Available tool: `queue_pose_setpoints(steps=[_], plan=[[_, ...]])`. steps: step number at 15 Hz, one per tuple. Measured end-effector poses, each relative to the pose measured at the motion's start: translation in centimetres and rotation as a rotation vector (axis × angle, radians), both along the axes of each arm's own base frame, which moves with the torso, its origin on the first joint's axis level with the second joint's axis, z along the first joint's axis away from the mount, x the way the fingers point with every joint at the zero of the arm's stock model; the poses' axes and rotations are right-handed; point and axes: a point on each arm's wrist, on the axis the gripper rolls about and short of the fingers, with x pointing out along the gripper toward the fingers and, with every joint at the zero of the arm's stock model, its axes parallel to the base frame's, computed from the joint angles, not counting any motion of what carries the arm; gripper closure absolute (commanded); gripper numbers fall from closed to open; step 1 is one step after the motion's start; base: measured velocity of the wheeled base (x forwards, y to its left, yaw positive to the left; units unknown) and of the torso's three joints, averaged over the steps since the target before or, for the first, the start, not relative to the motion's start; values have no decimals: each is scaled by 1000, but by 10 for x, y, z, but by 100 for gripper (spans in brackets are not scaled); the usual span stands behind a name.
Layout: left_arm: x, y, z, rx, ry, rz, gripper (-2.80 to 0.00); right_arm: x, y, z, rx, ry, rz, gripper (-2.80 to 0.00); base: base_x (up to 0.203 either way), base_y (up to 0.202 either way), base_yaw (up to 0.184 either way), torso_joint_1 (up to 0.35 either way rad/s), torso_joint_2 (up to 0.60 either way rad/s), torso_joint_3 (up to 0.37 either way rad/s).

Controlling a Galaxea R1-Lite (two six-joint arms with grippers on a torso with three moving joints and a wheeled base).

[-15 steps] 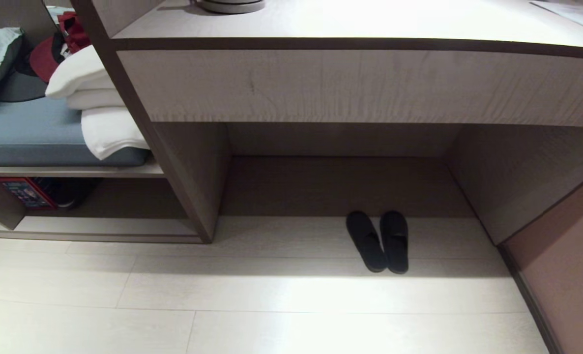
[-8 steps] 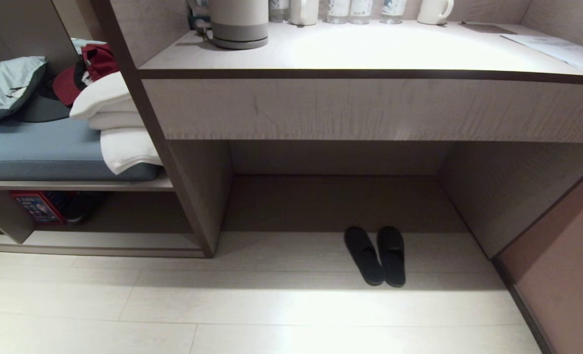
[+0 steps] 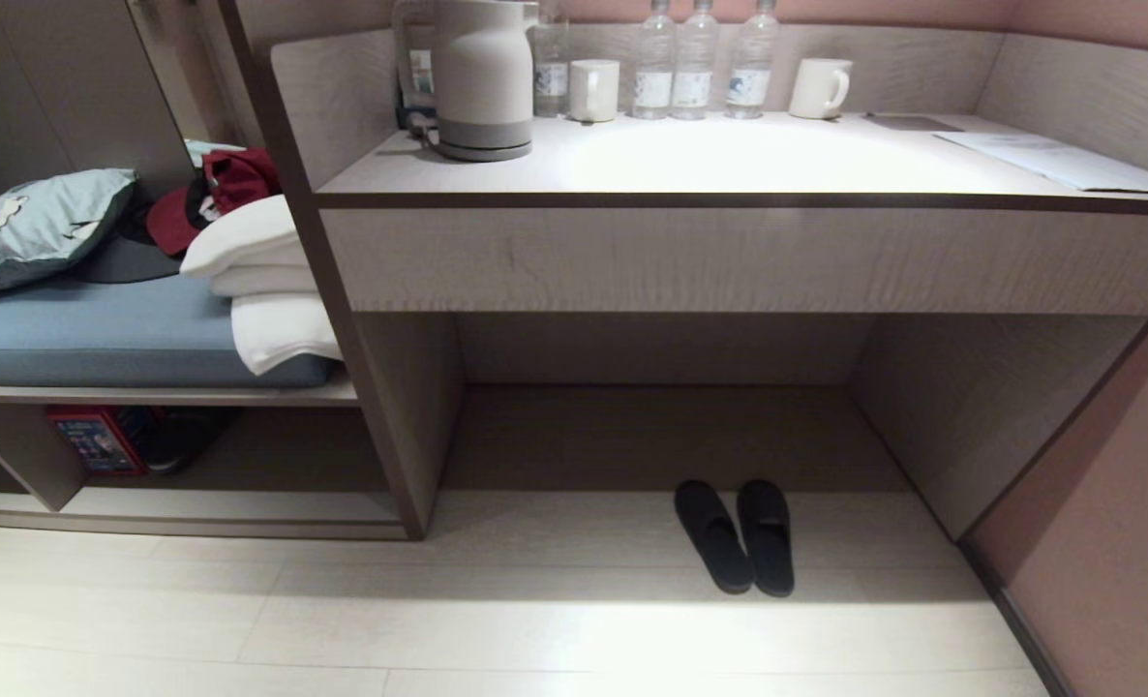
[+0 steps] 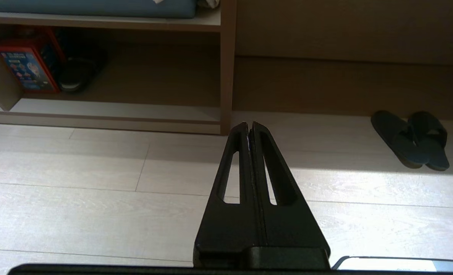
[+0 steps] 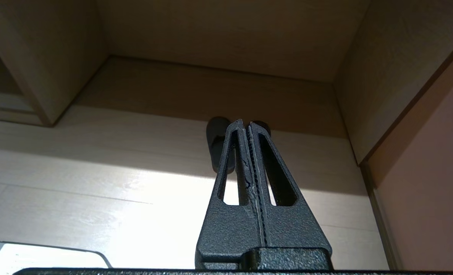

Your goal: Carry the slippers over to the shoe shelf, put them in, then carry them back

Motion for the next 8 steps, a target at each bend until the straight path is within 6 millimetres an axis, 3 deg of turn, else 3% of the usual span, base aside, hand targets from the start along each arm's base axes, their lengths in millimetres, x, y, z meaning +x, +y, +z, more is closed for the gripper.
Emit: queue_pose_setpoints(steps=[8], plan=[[0, 0, 0, -1, 0, 0, 0, 0, 0, 0, 0, 0, 0, 0, 0, 0, 0, 3, 2, 204]])
